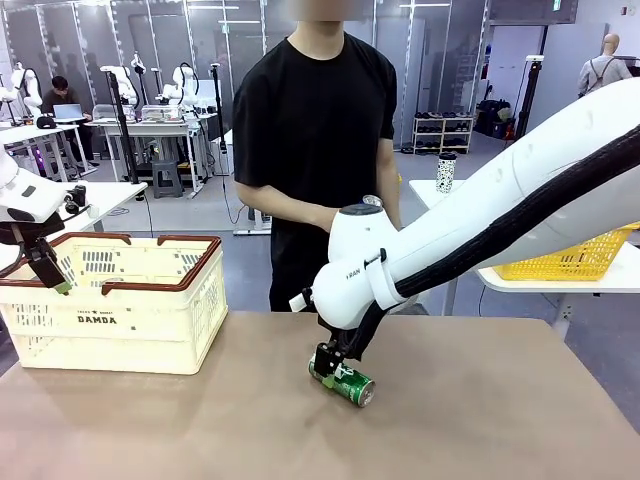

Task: Place the drinks into the Shopping basket.
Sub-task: Pick up one drink and place it into the Shopping basket.

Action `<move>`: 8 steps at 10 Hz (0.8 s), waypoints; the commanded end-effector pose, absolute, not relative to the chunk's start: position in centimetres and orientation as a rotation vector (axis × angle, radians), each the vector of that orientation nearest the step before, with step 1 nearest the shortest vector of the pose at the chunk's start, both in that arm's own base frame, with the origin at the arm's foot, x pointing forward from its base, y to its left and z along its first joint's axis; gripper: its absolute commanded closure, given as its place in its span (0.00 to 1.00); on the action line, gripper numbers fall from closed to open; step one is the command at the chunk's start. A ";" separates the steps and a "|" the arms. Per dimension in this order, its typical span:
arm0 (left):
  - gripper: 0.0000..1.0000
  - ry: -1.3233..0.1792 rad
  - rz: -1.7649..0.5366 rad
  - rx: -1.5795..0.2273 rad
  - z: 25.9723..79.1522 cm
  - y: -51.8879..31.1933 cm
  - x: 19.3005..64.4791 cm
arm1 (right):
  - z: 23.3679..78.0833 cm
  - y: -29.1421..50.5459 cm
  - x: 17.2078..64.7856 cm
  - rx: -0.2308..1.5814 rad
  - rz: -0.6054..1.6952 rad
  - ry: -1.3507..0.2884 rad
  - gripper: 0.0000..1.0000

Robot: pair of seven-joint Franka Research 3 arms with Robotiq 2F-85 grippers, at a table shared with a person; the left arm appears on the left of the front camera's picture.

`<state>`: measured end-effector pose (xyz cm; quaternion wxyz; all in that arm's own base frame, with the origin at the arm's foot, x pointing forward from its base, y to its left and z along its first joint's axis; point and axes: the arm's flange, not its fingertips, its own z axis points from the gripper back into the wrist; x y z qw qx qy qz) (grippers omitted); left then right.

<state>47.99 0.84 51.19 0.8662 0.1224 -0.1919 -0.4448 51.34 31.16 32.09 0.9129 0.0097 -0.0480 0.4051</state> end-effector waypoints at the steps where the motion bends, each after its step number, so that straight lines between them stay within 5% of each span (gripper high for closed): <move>1: 0.00 -0.402 -0.914 0.258 51.3 0.9 47.9 | 34.7 30.7 49.5 -0.023 0.868 -0.120 0.00; 8: 0.00 -0.402 -0.914 0.258 51.3 0.9 47.9 | 44.5 17.4 40.9 -0.060 0.871 -0.213 0.00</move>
